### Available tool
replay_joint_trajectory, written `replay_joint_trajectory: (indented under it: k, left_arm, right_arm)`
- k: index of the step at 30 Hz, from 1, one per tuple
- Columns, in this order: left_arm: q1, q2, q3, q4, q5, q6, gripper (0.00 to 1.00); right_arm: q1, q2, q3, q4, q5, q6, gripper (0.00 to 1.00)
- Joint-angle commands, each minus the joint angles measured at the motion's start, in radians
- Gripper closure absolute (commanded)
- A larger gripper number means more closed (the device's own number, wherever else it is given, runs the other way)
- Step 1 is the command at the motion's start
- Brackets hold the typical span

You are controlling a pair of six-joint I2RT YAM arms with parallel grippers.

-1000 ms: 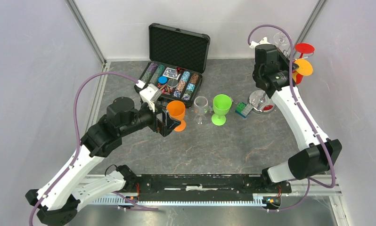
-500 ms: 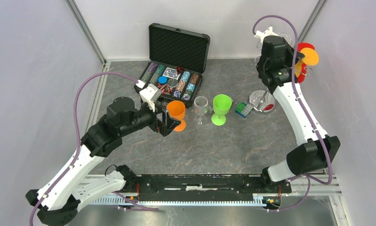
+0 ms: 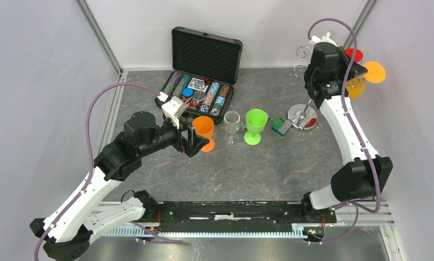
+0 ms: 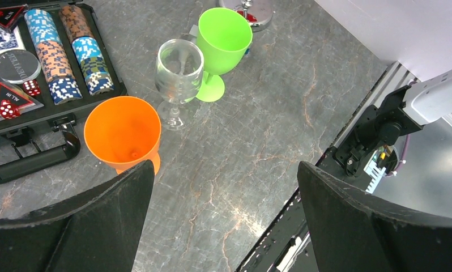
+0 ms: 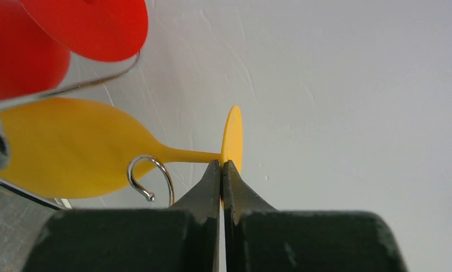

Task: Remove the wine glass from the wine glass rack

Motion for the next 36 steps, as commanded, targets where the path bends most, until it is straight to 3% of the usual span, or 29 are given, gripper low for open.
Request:
replay_joint_trajectory:
  k: [1, 13, 19, 27, 36]
  left_arm:
    - [0.006, 0.003, 0.0, 0.056, 0.029, 0.019, 0.0]
    - [0.006, -0.001, -0.006, 0.09, 0.022, -0.01, 0.0]
    - [0.005, 0.026, 0.017, 0.071, -0.085, -0.08, 0.0]
    - [0.006, 0.032, -0.007, 0.1, -0.22, -0.136, 0.0]
    - [0.006, 0.032, -0.041, 0.239, 0.047, -0.223, 0.0]
  right_arm:
    - [-0.005, -0.086, -0.042, 0.019, 0.074, 0.017, 1.0]
    - [-0.004, -0.315, -0.1, -0.342, -0.068, 0.313, 1.0]
    - [-0.003, -0.427, -0.154, -0.493, -0.171, 0.444, 1.0]
    - [-0.002, -0.544, -0.139, -0.662, -0.532, 0.664, 1.0]
    - [-0.002, -0.774, -0.248, -0.495, -1.117, 0.814, 1.0]
